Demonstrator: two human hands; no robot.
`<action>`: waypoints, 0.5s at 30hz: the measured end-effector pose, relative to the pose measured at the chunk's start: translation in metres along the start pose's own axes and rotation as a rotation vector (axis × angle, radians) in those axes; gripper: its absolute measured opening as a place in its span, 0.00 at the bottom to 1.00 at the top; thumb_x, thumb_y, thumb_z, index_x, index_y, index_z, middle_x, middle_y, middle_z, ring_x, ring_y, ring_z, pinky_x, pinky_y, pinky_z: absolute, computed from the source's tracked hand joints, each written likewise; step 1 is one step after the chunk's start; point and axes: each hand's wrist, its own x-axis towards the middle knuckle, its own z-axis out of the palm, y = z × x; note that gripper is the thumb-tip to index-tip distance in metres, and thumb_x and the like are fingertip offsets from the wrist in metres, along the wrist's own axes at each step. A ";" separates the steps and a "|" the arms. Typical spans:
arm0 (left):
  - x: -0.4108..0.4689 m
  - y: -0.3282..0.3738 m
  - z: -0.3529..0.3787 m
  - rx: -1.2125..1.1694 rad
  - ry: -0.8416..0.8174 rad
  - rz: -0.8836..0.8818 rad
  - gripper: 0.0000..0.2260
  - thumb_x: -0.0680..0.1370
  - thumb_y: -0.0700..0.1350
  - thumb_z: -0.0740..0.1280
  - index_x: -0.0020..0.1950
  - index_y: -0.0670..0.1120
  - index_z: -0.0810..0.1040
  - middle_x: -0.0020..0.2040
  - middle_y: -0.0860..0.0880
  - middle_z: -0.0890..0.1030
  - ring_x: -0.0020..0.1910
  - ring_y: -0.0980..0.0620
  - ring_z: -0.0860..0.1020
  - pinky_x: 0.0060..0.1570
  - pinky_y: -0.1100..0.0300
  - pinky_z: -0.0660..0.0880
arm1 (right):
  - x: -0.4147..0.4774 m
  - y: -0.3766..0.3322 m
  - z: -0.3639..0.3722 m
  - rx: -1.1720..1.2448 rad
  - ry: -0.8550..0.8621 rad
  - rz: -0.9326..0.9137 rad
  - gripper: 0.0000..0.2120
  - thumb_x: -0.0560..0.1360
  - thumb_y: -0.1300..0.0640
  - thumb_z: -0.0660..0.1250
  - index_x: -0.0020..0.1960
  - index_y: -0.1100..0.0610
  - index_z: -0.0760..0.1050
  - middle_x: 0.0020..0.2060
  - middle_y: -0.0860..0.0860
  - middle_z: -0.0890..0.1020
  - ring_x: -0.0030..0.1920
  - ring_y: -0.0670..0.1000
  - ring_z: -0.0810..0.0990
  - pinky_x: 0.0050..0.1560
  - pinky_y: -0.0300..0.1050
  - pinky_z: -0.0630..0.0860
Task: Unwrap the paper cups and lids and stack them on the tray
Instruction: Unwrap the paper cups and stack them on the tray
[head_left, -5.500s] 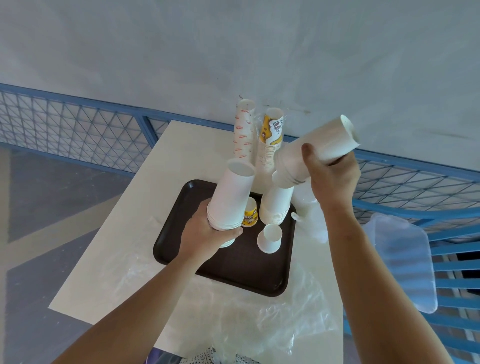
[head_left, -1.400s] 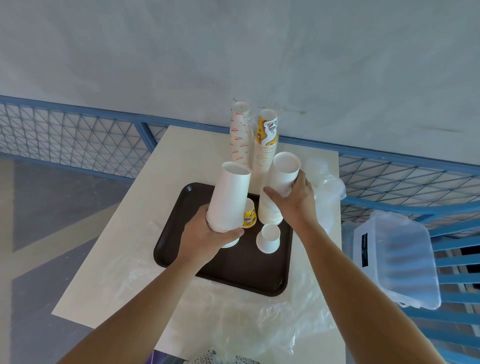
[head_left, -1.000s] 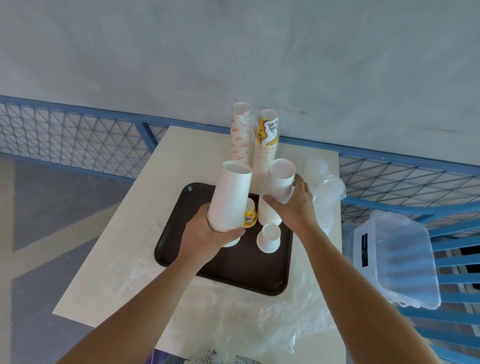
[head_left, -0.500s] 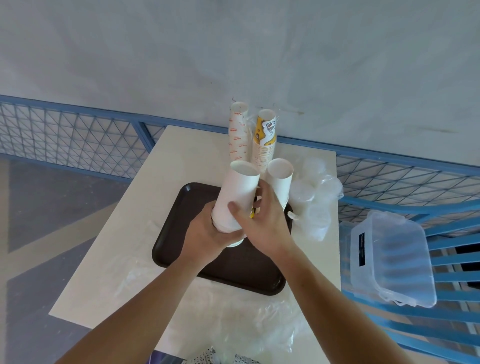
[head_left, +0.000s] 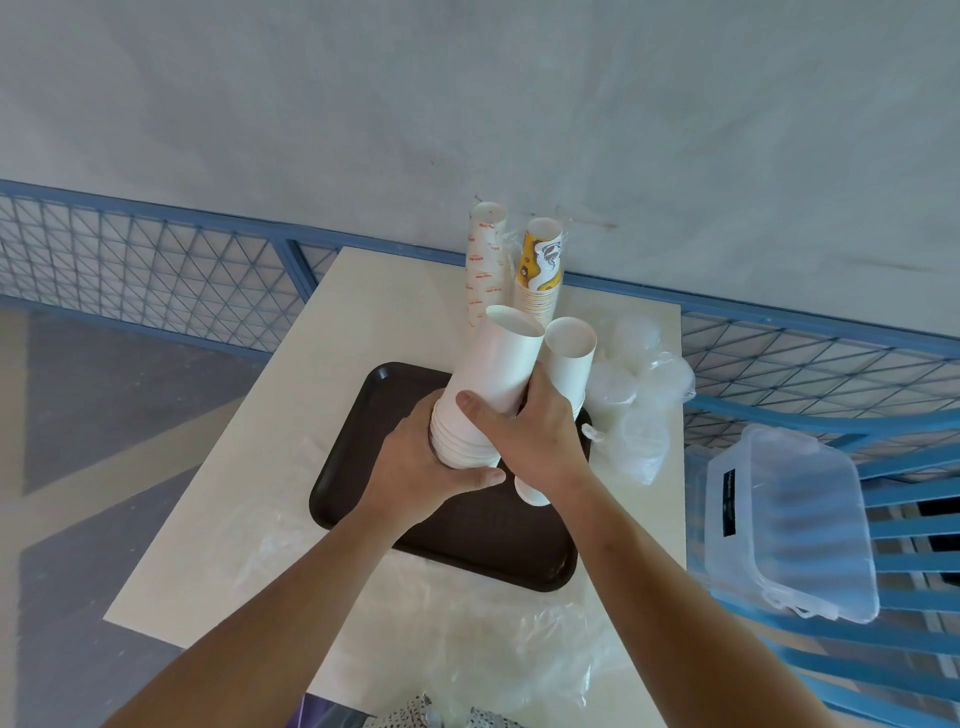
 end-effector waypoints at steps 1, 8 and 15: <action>0.000 -0.001 0.000 0.001 -0.003 0.001 0.46 0.59 0.59 0.87 0.74 0.61 0.70 0.62 0.65 0.81 0.62 0.64 0.78 0.58 0.63 0.78 | 0.000 -0.001 -0.001 0.008 -0.004 0.004 0.33 0.72 0.42 0.78 0.71 0.51 0.68 0.60 0.46 0.80 0.59 0.48 0.79 0.52 0.42 0.74; 0.000 0.001 0.003 0.045 0.016 0.022 0.41 0.62 0.55 0.86 0.72 0.58 0.72 0.59 0.64 0.82 0.59 0.65 0.79 0.53 0.72 0.76 | 0.003 -0.004 -0.009 0.001 0.014 -0.024 0.32 0.73 0.42 0.77 0.71 0.51 0.68 0.56 0.43 0.77 0.54 0.45 0.76 0.47 0.37 0.72; 0.001 0.001 0.008 0.087 0.038 0.014 0.28 0.63 0.49 0.87 0.54 0.63 0.75 0.47 0.62 0.83 0.51 0.66 0.80 0.44 0.76 0.73 | 0.008 -0.002 -0.012 0.021 0.110 -0.019 0.32 0.71 0.39 0.77 0.68 0.52 0.71 0.55 0.44 0.81 0.53 0.46 0.80 0.43 0.32 0.72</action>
